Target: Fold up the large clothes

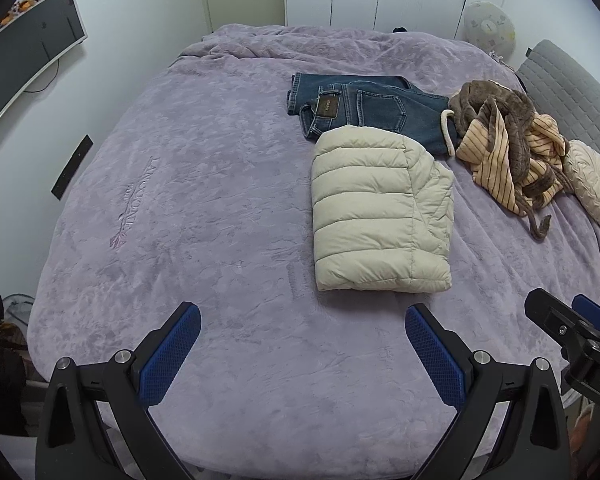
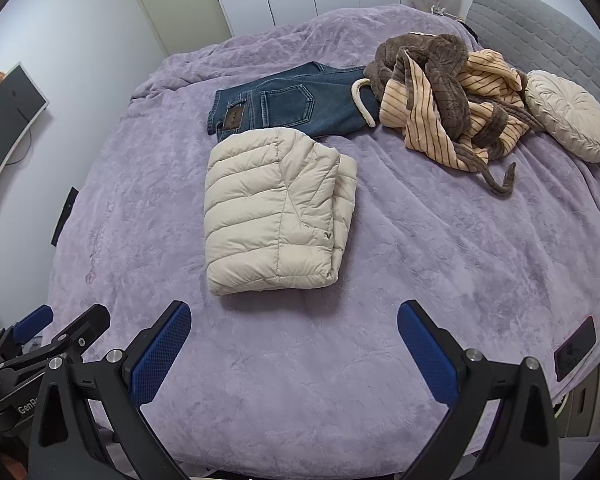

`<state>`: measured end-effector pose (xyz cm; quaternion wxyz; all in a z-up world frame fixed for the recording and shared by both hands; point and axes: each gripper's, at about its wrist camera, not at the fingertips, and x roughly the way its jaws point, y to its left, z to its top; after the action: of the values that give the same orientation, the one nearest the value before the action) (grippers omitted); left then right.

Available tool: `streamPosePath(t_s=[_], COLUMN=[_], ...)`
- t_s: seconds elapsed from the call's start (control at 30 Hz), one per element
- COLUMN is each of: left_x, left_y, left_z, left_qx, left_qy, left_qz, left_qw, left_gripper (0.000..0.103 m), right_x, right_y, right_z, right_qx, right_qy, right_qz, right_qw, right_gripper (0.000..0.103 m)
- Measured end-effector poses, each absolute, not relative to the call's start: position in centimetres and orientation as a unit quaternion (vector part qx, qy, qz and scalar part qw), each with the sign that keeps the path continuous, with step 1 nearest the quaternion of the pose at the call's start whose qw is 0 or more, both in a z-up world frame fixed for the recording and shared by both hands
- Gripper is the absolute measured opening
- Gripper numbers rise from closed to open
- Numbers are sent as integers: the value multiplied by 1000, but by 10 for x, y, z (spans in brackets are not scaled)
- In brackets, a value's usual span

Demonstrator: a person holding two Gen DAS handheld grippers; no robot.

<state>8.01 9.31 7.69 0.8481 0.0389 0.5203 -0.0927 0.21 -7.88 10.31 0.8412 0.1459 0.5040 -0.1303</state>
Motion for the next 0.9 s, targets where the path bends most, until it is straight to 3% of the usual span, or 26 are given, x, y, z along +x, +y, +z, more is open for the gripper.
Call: streamPosePath(t_s=[0.9], left_x=[85], left_y=[100], left_z=[76], left_qx=[43], left_qy=[521], left_qz=[-91], left_qw=[848], left_gripper=[102], right_x=[2], right_y=[-76], right_z=[104], right_qx=[145], right_qy=[504], right_qz=[-130], right_qw=[842], right_gripper=[103])
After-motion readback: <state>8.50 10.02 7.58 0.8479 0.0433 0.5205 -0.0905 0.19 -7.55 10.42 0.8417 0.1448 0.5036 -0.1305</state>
